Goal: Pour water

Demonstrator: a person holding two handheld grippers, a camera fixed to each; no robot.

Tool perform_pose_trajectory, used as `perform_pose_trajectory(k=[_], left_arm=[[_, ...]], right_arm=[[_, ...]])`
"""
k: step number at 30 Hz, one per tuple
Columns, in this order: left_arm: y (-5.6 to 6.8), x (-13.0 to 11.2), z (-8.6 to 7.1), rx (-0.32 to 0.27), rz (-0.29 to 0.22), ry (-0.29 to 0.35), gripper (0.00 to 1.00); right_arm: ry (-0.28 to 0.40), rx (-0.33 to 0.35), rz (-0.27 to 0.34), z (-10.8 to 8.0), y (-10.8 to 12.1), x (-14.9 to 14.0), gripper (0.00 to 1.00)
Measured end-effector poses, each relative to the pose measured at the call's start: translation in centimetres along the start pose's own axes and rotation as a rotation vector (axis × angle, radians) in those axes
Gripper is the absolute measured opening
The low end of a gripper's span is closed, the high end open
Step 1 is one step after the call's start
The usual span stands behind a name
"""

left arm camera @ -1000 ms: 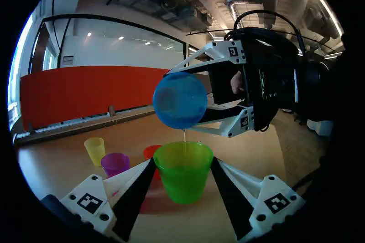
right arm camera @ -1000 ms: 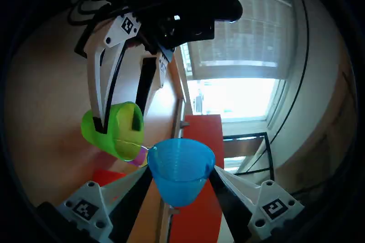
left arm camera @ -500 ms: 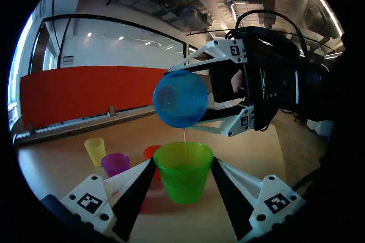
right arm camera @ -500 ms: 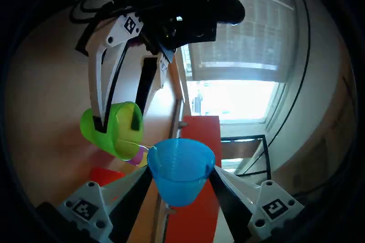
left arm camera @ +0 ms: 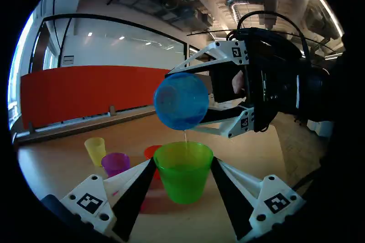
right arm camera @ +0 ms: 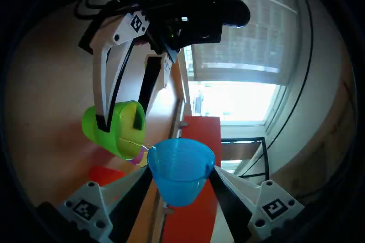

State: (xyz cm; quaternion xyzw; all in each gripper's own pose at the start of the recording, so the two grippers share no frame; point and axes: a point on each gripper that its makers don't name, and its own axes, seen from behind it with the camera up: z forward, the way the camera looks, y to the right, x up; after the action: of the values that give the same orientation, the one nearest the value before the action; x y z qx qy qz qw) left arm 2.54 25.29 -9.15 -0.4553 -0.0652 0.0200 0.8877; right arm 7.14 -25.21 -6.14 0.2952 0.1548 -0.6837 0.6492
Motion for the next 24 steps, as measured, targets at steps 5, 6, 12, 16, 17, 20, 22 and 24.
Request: perform_pose_trajectory(k=[5,6,12,16,17,20,22,24], left_arm=[[-0.07,-0.01,-0.04,0.0,-0.001,0.0,0.87],[-0.08,0.02,-0.03,0.0,-0.001,0.0,0.87],[-0.07,0.08,0.02,-0.001,0.0,0.002,0.87],[-0.06,0.07,0.03,0.0,0.0,0.002,0.87],[-0.06,0.07,0.03,0.0,0.0,0.002,0.87],[-0.11,0.06,0.02,0.001,0.001,0.001,0.87],[-0.12,0.08,0.01,0.001,0.0,0.002,0.87],[-0.1,0.09,0.01,0.0,-0.001,0.002,0.87]], right_arm=[[0.001,0.001,-0.004,0.11,0.08,0.06,0.88],[0.0,0.001,-0.008,0.15,0.09,0.05,0.88],[-0.003,0.0,-0.024,0.37,0.06,0.0,0.88],[-0.002,0.0,-0.026,0.5,0.05,-0.06,0.88],[-0.002,0.0,-0.026,0.52,0.05,-0.08,0.88],[-0.002,0.0,-0.03,0.62,0.01,-0.18,0.88],[-0.002,0.0,-0.031,0.67,0.04,-0.23,0.88],[-0.001,-0.001,-0.03,0.71,0.07,-0.25,0.88]])
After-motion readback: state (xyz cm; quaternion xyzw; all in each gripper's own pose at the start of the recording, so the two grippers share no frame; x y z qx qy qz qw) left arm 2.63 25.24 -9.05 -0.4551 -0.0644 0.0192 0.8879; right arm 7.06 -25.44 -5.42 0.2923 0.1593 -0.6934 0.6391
